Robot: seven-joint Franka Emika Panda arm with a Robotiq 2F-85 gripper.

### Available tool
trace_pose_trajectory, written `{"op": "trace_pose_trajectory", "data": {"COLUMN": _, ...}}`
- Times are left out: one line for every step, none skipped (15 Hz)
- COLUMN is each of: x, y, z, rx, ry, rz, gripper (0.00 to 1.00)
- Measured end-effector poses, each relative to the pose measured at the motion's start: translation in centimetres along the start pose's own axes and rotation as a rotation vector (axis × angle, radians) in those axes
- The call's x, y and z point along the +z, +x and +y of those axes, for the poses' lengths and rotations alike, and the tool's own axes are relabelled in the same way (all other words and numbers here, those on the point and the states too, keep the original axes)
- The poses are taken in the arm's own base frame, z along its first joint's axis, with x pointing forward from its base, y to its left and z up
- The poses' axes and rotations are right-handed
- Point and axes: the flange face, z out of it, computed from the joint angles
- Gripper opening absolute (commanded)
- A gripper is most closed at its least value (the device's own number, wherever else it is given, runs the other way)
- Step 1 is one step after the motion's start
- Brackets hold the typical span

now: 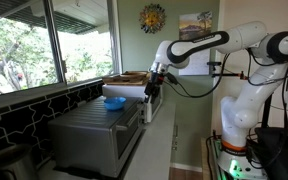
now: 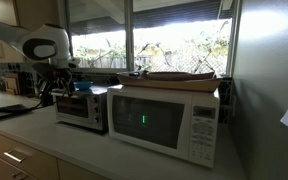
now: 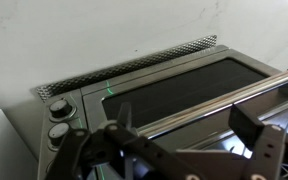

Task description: Open the microwave door, put the blue bowl in the microwave and then close the microwave door

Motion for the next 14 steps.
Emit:
{"op": "trace_pose_trajectory", "data": {"x": 0.4, "y": 0.3, "z": 0.1, "rx": 0.016, "ry": 0.007, "rz": 0.006, "gripper": 1.00}}
{"op": "trace_pose_trajectory", "data": {"x": 0.7, "y": 0.5, "z": 0.2, "rx": 0.028, "ry": 0.011, "rz": 0.014, "gripper": 1.00}}
{"op": "trace_pose_trajectory", "data": {"x": 1.0, "y": 0.7, "z": 0.4, "rx": 0.039, "ry": 0.014, "rz": 0.024, "gripper": 1.00}}
{"op": "trace_pose_trajectory", "data": {"x": 1.4, "y": 1.0, "z": 0.6, "rx": 0.049, "ry": 0.016, "rz": 0.031, "gripper": 1.00}}
{"op": "trace_pose_trajectory", "data": {"x": 1.8, "y": 1.2, "z": 0.7, "rx": 0.059, "ry": 0.017, "rz": 0.038, "gripper": 1.00}}
{"op": "trace_pose_trajectory", "data": {"x": 2.2, "y": 1.4, "z": 0.9, "rx": 0.070, "ry": 0.019, "rz": 0.042, "gripper": 1.00}}
{"op": "trace_pose_trajectory", "data": {"x": 2.6, "y": 1.5, "z": 1.1, "rx": 0.082, "ry": 0.023, "rz": 0.047, "gripper": 1.00}}
{"op": "trace_pose_trajectory", "data": {"x": 2.8, "y": 1.7, "z": 1.2, "rx": 0.092, "ry": 0.028, "rz": 0.055, "gripper": 1.00}}
{"op": "trace_pose_trajectory", "data": {"x": 3.1, "y": 2.0, "z": 1.3, "rx": 0.104, "ry": 0.035, "rz": 0.064, "gripper": 1.00}}
{"op": "trace_pose_trajectory", "data": {"x": 3.3, "y": 2.1, "z": 1.4, "rx": 0.115, "ry": 0.040, "rz": 0.067, "gripper": 1.00}}
{"op": "trace_pose_trajectory", "data": {"x": 3.6, "y": 2.1, "z": 1.5, "rx": 0.121, "ry": 0.040, "rz": 0.067, "gripper": 1.00}}
{"op": "trace_pose_trajectory", "data": {"x": 3.9, "y": 2.1, "z": 1.6, "rx": 0.125, "ry": 0.038, "rz": 0.063, "gripper": 1.00}}
{"op": "trace_pose_trajectory", "data": {"x": 4.2, "y": 2.0, "z": 1.8, "rx": 0.129, "ry": 0.036, "rz": 0.056, "gripper": 1.00}}
{"op": "trace_pose_trajectory", "data": {"x": 4.5, "y": 2.0, "z": 1.9, "rx": 0.132, "ry": 0.034, "rz": 0.050, "gripper": 1.00}}
